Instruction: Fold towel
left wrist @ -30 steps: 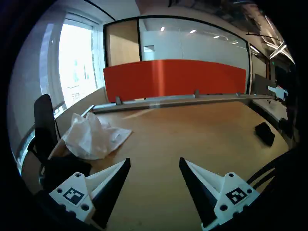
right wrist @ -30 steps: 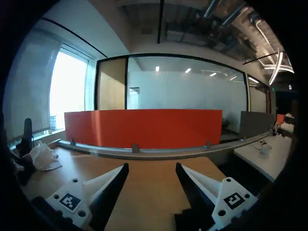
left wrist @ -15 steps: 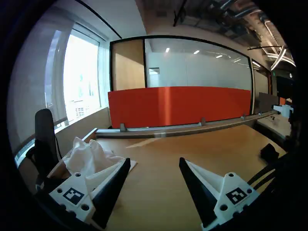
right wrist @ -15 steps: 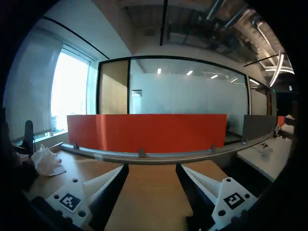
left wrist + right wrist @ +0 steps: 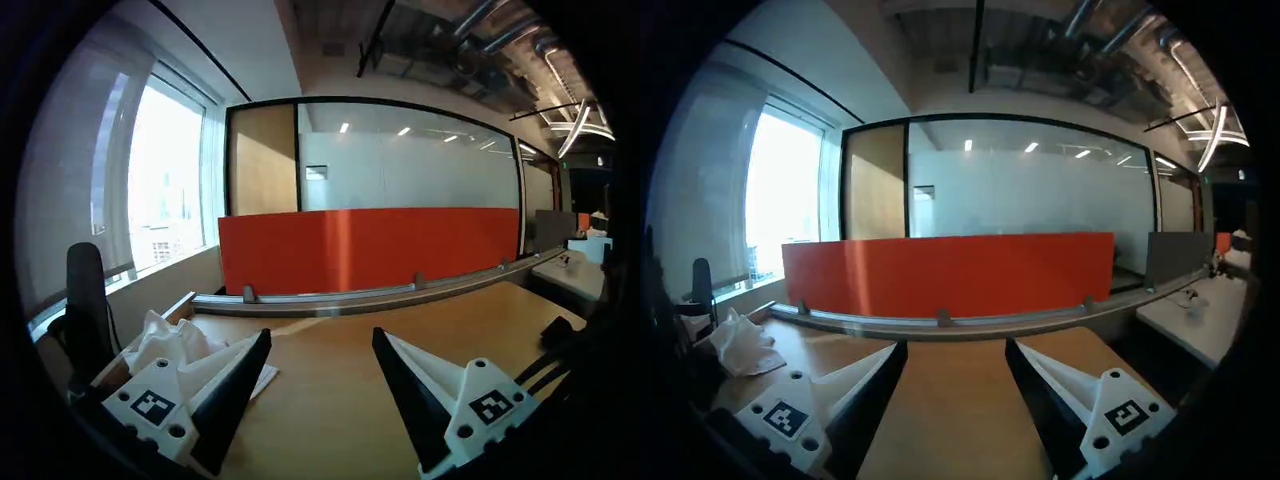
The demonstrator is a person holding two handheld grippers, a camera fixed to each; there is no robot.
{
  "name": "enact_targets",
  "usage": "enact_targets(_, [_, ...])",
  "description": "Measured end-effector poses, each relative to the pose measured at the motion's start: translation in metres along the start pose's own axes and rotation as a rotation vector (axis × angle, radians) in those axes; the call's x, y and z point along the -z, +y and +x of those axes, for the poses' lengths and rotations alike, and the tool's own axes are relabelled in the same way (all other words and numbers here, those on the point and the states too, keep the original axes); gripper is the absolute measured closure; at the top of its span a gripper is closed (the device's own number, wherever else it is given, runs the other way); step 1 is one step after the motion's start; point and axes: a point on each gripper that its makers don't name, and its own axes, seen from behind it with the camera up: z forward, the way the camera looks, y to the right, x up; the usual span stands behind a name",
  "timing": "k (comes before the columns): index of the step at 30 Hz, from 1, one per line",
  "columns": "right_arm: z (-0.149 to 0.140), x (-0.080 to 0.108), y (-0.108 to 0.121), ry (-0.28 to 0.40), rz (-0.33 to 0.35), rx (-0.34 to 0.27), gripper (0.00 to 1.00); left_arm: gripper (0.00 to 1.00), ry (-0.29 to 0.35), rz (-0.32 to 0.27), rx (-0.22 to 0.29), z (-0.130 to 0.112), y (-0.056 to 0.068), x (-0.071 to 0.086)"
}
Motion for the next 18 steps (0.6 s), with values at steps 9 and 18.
enact_targets(9, [0.010,0.006,-0.005,-0.006,0.013,-0.029,0.06,0.06,0.029,-0.010,0.025,0.004,0.010,-0.002])
enact_targets(18, [0.021,0.012,-0.006,-0.006,-0.004,-0.057,0.05,0.06,0.067,0.000,0.031,0.008,0.011,-0.003])
